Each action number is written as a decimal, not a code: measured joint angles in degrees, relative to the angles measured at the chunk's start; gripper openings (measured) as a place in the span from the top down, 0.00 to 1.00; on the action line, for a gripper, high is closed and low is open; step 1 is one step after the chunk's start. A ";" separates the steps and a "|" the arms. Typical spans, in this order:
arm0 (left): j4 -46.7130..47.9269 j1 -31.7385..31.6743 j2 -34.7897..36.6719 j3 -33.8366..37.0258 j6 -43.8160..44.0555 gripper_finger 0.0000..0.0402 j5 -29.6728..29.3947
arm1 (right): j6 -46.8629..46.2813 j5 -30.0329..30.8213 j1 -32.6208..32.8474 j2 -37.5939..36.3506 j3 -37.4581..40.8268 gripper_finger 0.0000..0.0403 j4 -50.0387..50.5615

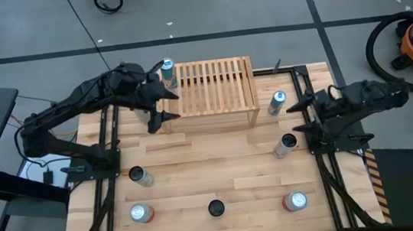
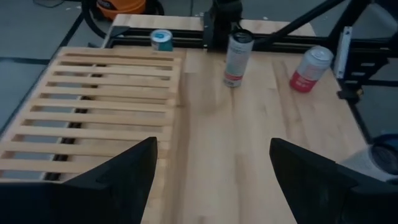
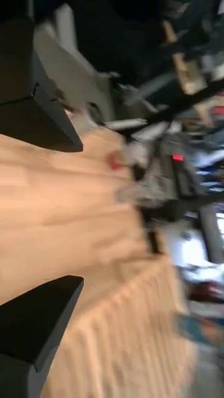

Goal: Place canned beverage on shelf
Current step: Put the right white pink soda can on the shelf

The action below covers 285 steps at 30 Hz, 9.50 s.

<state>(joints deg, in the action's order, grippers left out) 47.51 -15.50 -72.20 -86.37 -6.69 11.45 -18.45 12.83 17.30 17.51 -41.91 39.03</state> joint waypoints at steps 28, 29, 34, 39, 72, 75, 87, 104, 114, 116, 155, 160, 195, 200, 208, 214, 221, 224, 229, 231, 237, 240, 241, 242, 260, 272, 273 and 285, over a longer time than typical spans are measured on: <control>-0.13 11.27 0.00 0.00 6.53 0.22 -6.87 | -11.84 -4.89 1.13 20.78 -10.33 0.13 23.60; -0.12 11.27 -0.01 0.00 6.55 0.22 -6.89 | -12.43 -4.93 1.31 21.00 -11.20 0.13 25.39; -0.11 11.26 -0.02 -0.01 7.60 0.22 -6.91 | -18.84 -5.00 3.01 21.10 -10.64 0.13 29.41; -0.11 11.25 -0.02 -0.02 7.89 0.22 -6.91 | -21.07 -1.26 5.07 21.75 -7.34 0.13 30.34; 0.00 11.25 -0.02 -0.03 7.34 0.22 -6.87 | -25.56 -1.67 6.42 31.09 -6.29 0.13 28.17; 0.38 11.25 -0.03 -0.02 7.34 0.22 -6.88 | -26.69 -0.66 7.23 31.71 -5.90 0.13 27.70; 0.68 11.23 -0.04 -0.02 7.38 0.22 -6.88 | -29.55 -0.49 8.28 32.49 0.29 0.13 23.80; 0.61 11.22 -0.04 -0.02 7.38 0.22 -6.87 | -33.51 -0.41 7.28 35.80 -0.21 0.35 22.31; 0.61 11.25 -0.04 -0.02 7.55 0.22 -6.87 | -31.22 -0.73 4.87 35.92 -9.69 0.35 30.02; 0.61 11.22 -0.04 -0.02 7.55 0.22 -6.87 | -29.72 -0.45 2.97 35.93 -12.36 0.35 30.57; 0.83 9.47 -0.04 -0.02 4.20 0.22 -7.43 | 17.04 -8.14 -40.41 75.42 -75.34 0.35 38.20; 0.83 8.48 -0.04 -0.02 3.11 0.22 -7.40 | 17.13 -8.60 -40.33 74.54 -75.43 0.35 39.01; -26.56 -1.06 -16.11 0.00 -0.09 0.22 -6.28 | 20.52 -20.59 -36.66 73.56 -75.43 0.35 34.75; -30.87 -0.72 -18.60 0.00 -0.31 0.22 -5.48 | 19.73 -21.42 -36.40 73.86 -75.43 0.35 33.14; -35.70 -0.75 -20.17 0.00 -0.23 0.22 -3.15 | 18.63 -22.46 -36.14 74.46 -75.43 0.35 30.79; -36.93 -0.84 -20.86 -0.02 0.04 0.22 -2.52 | 18.05 -24.52 -36.11 75.03 -75.43 0.35 28.90; -36.43 -0.84 -21.05 0.00 0.03 0.22 -2.85 | 18.00 -23.32 -36.11 75.29 -75.43 0.35 28.91; -36.00 -0.84 -21.05 0.00 -0.01 0.26 -4.21 | 18.01 -23.10 -36.11 75.29 -75.43 0.35 29.06; -34.48 -0.79 -20.98 -0.10 -0.04 0.34 -6.10 | 18.20 -22.96 -36.06 75.29 -75.41 0.35 29.19; -34.49 -0.75 -20.92 -0.09 0.30 0.37 -6.21 | 18.22 -22.98 -36.08 75.29 -75.41 0.35 29.17; -34.65 -0.49 -20.92 -0.09 2.37 0.38 -7.04 | 18.02 -22.79 -36.11 75.29 -75.41 0.27 28.76; -33.76 -0.41 -20.96 0.10 3.16 0.38 -7.69 | 18.02 -22.83 -36.13 74.88 -75.47 0.21 27.02; -33.33 -0.51 -21.13 0.21 2.70 0.38 -7.71 | 17.98 -22.85 -36.06 74.48 -75.52 0.19 27.20; -33.56 -0.70 -21.18 0.66 1.78 0.38 -7.93 | 17.96 -22.85 -35.99 74.18 -75.52 0.18 27.46; -43.01 -1.86 -16.55 10.18 1.52 0.38 -9.91 | 18.56 -21.41 -35.67 67.26 -75.46 0.16 26.43; -65.79 -5.61 -8.82 30.11 6.17 0.38 -8.40 | 19.10 -21.17 -35.63 67.46 -75.45 0.16 26.13; -67.92 -5.92 -9.32 31.32 6.07 0.38 -8.54 | 19.22 -21.15 -35.63 67.46 -75.45 0.16 26.11; -75.06 -12.01 -9.07 35.95 3.91 0.37 -3.61 | 19.11 -20.32 -35.63 67.46 -75.44 0.16 26.16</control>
<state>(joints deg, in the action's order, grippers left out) -27.55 -27.51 -81.28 -50.41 -2.78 7.84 0.66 -7.49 -18.33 84.97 -117.35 65.19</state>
